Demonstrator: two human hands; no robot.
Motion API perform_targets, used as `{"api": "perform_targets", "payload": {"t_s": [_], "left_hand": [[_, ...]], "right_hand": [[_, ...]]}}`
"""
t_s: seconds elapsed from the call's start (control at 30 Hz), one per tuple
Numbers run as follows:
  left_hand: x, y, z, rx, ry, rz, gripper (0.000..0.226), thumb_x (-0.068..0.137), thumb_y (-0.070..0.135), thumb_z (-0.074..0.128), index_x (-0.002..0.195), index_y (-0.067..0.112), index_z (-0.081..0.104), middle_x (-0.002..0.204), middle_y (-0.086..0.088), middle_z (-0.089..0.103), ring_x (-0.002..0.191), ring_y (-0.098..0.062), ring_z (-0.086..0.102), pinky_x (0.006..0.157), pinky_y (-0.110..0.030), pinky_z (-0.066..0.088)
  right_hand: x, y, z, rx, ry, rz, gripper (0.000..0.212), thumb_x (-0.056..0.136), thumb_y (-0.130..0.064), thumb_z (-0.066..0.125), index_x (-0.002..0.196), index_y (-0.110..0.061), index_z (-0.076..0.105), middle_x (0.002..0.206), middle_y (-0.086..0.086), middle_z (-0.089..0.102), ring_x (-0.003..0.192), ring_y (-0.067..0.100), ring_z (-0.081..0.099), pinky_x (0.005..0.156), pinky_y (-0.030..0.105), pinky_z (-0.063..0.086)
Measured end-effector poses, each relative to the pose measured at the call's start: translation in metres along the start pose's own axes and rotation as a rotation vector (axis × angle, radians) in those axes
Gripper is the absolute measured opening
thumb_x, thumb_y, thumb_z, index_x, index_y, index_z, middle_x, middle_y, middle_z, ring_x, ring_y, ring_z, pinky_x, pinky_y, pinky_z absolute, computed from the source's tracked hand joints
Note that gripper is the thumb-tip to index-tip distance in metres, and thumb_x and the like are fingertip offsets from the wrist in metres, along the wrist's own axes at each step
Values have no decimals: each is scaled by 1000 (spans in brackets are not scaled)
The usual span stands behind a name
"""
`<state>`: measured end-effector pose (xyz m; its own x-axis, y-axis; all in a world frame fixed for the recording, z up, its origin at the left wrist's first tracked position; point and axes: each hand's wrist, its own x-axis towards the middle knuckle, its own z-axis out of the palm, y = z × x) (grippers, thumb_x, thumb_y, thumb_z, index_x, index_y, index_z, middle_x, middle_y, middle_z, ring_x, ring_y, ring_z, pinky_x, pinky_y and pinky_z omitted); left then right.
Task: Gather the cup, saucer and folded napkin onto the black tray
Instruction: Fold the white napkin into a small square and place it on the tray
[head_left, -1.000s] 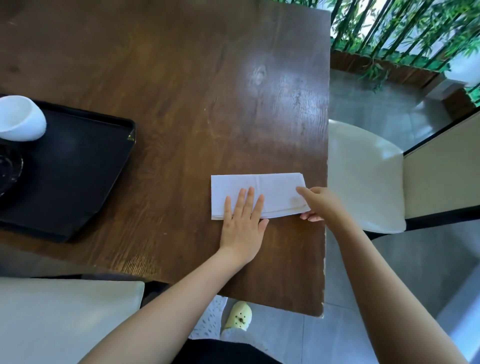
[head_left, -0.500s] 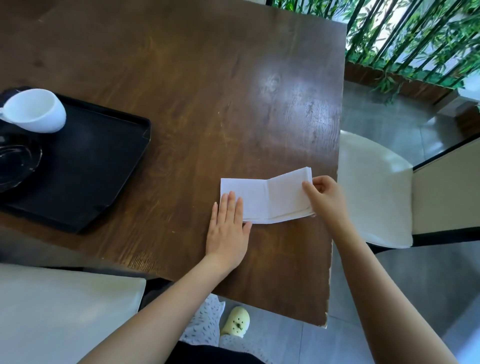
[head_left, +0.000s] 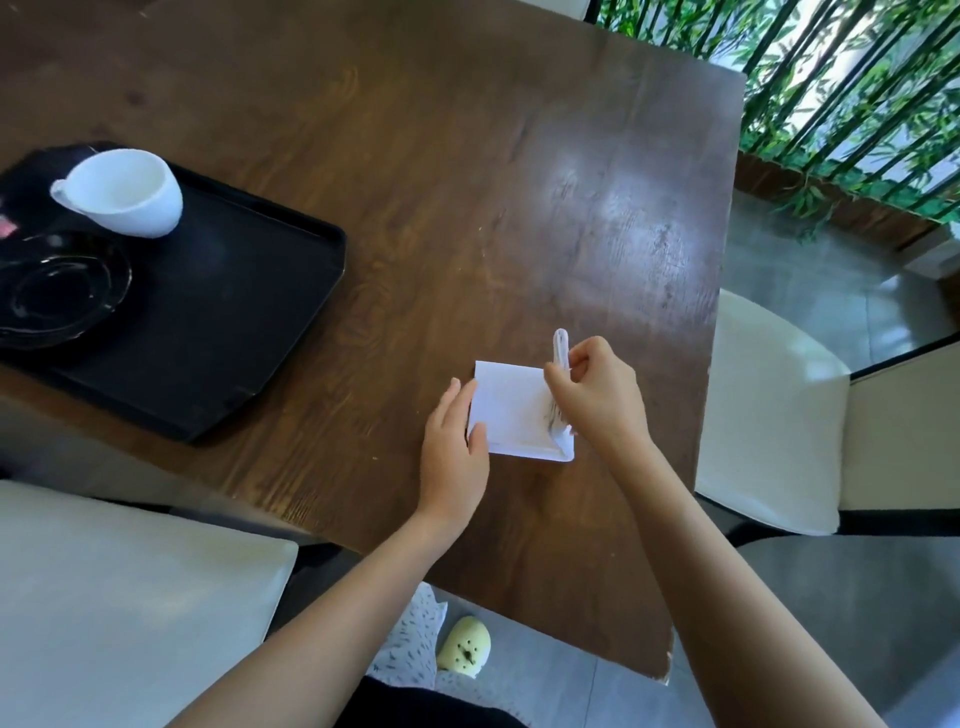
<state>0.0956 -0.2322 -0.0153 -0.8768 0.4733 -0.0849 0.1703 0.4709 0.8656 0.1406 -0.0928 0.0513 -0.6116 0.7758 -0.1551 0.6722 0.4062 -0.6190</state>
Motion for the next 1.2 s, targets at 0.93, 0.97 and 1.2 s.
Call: {"api": "perform_targets", "payload": {"t_s": [0.93, 0.97, 1.2], "left_hand": [[19, -6, -14, -156, -48, -120, 43, 87, 22, 63, 128, 16, 54, 112, 3, 67, 93, -6, 63, 77, -9, 51], [18, -4, -11, -139, -37, -103, 42, 85, 20, 65, 126, 15, 56, 113, 1, 66, 96, -8, 64, 81, -18, 54], [18, 2, -8, -25, 21, -89, 35, 87, 8, 58, 122, 12, 57, 114, -4, 65, 101, -14, 60, 87, -29, 53]], "right_hand": [[-10, 4, 57, 366, -348, 66, 35, 95, -1, 34, 120, -7, 58, 89, 4, 67, 70, 10, 66, 63, 9, 53], [-10, 8, 55, 420, -367, 76, 35, 95, 0, 35, 122, -7, 57, 93, 4, 67, 73, 9, 67, 66, 10, 54], [-6, 39, 37, 36, 56, -218, 39, 96, -14, 42, 134, -16, 49, 139, 4, 52, 131, 18, 40, 109, 35, 32]]}}
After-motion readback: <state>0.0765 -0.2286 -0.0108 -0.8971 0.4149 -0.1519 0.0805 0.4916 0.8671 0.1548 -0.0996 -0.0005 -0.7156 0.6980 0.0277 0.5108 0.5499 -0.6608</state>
